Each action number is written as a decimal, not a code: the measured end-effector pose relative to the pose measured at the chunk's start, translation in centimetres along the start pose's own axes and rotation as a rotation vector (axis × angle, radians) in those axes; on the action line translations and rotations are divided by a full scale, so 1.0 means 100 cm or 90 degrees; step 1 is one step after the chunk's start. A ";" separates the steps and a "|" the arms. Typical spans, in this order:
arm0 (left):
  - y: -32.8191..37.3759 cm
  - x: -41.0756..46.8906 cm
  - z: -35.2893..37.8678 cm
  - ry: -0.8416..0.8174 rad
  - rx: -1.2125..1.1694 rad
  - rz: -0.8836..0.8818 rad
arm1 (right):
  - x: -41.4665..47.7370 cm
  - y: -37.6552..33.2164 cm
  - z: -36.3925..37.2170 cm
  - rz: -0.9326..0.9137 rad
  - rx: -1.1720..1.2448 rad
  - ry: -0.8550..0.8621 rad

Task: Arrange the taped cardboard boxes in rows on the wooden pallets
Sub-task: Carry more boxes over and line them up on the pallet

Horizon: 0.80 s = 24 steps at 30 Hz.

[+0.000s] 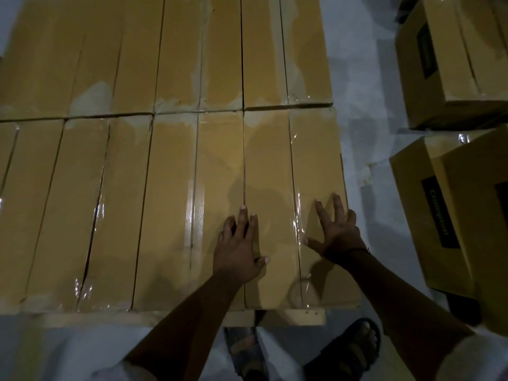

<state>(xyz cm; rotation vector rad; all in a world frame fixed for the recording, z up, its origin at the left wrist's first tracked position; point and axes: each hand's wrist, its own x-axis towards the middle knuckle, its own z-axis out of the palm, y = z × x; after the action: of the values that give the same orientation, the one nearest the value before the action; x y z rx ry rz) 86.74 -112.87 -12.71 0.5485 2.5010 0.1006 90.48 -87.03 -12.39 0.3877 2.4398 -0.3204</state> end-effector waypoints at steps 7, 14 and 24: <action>0.004 -0.035 0.008 -0.137 0.042 0.033 | -0.059 0.003 0.041 -0.015 -0.006 -0.077; 0.003 -0.058 0.019 -0.160 0.160 0.064 | -0.092 0.017 0.069 -0.061 -0.026 -0.082; -0.010 -0.058 0.019 -0.124 0.156 0.109 | -0.093 0.020 0.070 -0.092 -0.026 -0.062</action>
<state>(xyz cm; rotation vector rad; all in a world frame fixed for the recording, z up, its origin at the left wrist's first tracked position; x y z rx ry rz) 91.82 -116.28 -11.48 0.8309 2.2873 -0.1894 102.07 -89.19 -12.20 0.1748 2.3798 -0.3413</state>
